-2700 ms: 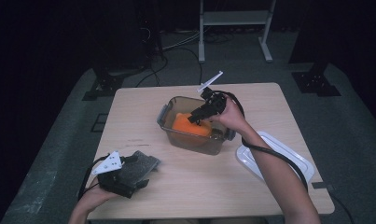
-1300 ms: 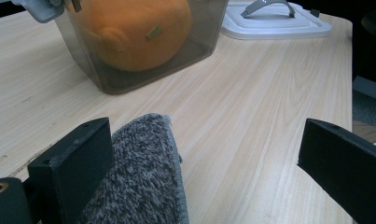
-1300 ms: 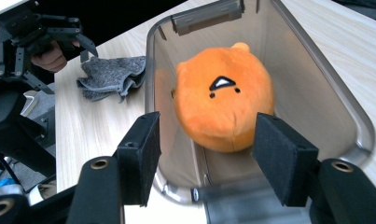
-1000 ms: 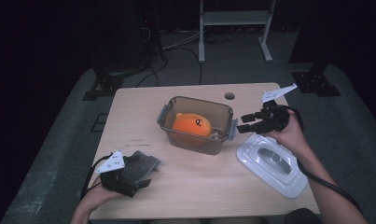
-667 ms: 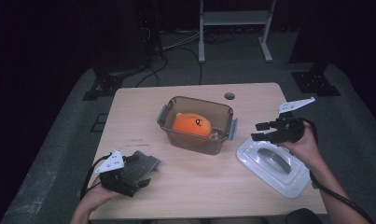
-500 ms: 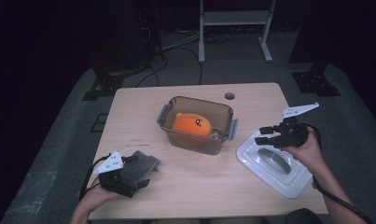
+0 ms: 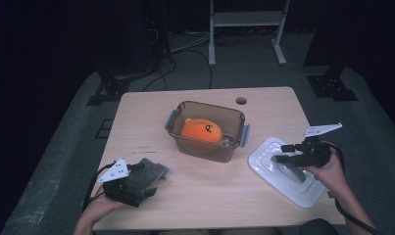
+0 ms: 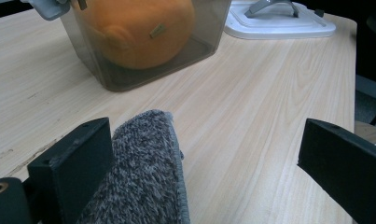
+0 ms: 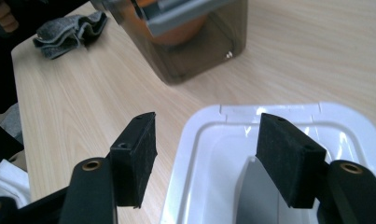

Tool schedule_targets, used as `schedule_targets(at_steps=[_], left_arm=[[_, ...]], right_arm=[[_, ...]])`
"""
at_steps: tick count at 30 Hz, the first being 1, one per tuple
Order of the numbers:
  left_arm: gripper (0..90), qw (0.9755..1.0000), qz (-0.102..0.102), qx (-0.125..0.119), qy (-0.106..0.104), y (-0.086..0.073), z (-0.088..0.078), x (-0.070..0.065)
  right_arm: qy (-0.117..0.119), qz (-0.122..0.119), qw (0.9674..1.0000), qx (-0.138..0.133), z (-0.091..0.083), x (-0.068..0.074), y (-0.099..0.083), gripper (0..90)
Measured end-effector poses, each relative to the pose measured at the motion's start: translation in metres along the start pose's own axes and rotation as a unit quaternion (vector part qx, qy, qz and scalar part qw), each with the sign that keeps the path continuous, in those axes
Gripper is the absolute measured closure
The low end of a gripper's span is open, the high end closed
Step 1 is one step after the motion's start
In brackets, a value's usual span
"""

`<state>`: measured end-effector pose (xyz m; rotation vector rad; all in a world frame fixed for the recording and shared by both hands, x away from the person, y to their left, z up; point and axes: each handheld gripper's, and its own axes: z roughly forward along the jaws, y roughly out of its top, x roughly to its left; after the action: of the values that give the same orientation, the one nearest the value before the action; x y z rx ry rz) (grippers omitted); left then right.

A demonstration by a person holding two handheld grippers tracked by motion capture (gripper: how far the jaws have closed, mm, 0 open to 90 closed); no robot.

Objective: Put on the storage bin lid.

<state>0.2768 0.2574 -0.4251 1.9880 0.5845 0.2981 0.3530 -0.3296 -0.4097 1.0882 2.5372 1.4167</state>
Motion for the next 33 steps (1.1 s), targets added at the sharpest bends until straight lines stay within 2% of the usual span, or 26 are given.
schedule_targets(at_steps=[7, 14, 23, 33], left_arm=[[2.6, 1.0000, 0.001, 0.002, 0.000, 0.000, 0.002, -0.002], [2.5, 1.0000, 0.002, 0.001, 0.002, 0.001, 0.002, -0.002], [2.6, 1.0000, 0.001, 0.001, 0.002, 0.001, 0.002, -0.002], [2.5, 1.0000, -0.003, 0.000, 0.000, 0.000, 0.001, -0.001]], right_arm=[[-0.010, 0.012, 0.9999, 0.000, -0.002, -0.005, -0.018, 36.3], [-0.025, 0.011, 0.9996, 0.001, -0.005, -0.009, -0.027, 36.4], [-0.044, 0.015, 0.9989, 0.007, 0.003, -0.014, -0.040, 37.5], [-0.065, 0.020, 0.9976, 0.017, 0.010, -0.019, -0.047, 45.1]])
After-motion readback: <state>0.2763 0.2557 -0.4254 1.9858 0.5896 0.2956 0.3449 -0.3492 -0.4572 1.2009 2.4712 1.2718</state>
